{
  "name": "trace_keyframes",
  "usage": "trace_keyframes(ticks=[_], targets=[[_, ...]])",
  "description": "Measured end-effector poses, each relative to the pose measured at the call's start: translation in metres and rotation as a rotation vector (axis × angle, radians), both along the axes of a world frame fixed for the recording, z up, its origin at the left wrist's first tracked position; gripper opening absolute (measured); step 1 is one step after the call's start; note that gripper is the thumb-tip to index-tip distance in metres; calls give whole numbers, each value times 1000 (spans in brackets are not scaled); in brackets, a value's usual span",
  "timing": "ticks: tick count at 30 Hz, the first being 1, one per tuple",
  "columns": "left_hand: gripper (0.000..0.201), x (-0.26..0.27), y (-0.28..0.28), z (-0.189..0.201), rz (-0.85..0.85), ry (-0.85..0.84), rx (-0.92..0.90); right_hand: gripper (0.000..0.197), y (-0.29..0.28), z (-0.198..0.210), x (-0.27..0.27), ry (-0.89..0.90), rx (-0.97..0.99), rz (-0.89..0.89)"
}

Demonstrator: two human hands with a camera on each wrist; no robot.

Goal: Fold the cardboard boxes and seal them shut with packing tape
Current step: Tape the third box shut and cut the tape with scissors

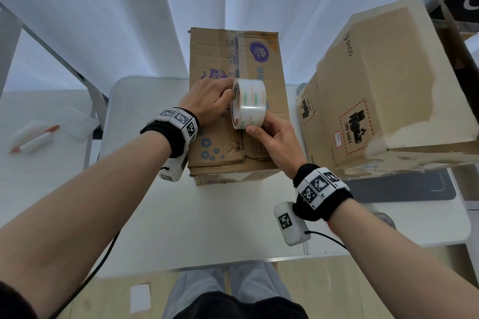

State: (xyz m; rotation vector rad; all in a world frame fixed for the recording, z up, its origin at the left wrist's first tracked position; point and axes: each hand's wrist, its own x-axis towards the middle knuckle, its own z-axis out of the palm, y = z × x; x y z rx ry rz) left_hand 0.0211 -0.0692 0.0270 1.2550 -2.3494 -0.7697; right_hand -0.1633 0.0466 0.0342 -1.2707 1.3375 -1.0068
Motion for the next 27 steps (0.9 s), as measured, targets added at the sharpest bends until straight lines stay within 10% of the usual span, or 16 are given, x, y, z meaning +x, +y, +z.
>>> trace_keyframes(ticks=[27], targets=[[62, -4, -9, -5, -95, -114, -69, 28, 0, -6, 2, 121, -23, -7]])
